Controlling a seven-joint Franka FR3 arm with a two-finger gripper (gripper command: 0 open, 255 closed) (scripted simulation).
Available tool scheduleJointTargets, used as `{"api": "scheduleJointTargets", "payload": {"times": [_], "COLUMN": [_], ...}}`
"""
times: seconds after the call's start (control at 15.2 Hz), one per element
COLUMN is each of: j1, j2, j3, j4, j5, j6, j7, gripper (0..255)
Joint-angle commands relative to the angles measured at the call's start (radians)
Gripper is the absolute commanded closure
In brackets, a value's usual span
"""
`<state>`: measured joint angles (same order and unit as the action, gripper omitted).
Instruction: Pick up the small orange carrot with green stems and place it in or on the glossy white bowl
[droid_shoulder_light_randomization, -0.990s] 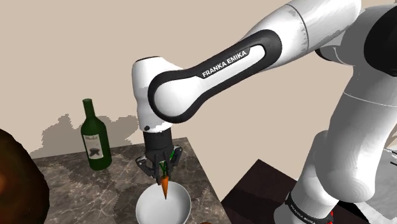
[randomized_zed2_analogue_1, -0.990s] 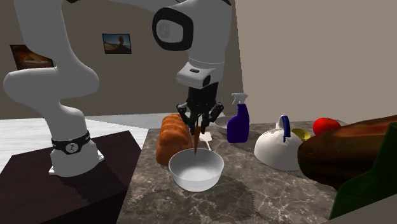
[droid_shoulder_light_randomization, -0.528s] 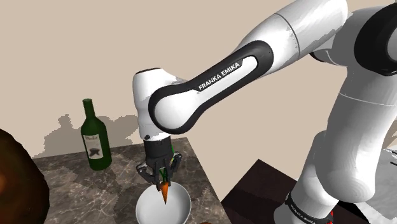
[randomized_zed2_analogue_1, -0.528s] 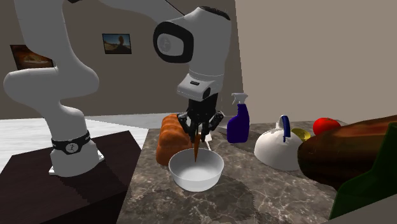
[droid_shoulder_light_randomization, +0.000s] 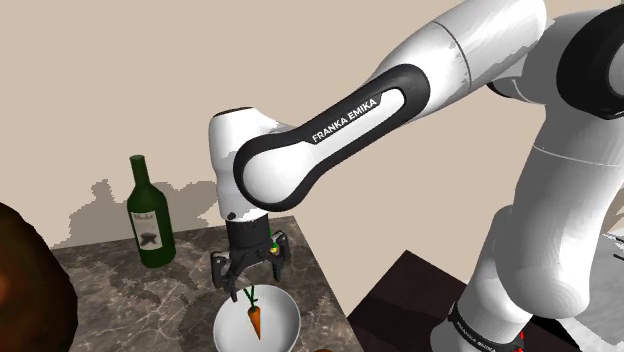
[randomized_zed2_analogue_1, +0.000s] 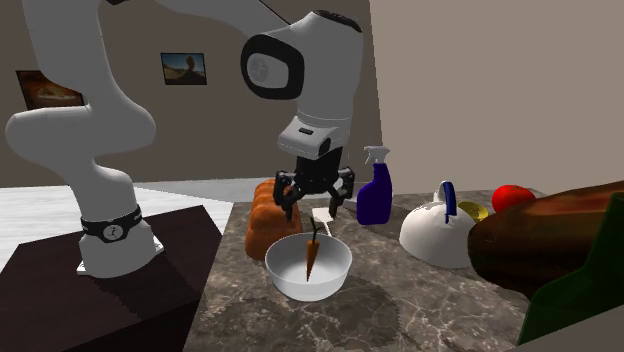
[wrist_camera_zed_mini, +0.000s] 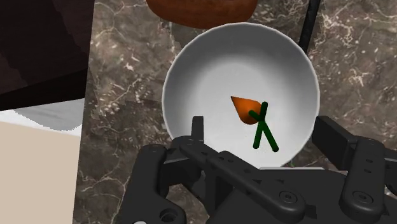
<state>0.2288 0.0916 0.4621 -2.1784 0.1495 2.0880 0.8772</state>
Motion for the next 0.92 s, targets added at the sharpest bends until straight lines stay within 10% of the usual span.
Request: {"api": "scheduleJointTargets", "payload": {"times": [0.0,0.86], "j1": [0.0,-0.013], "j2": [0.0,-0.041], "j3": [0.0,-0.008], "j4": [0.0,0.089], "j5": [0.0,0.007], "j6": [0.0,-0.128], "j7": [0.0,-0.008], "gripper": [0,0]}}
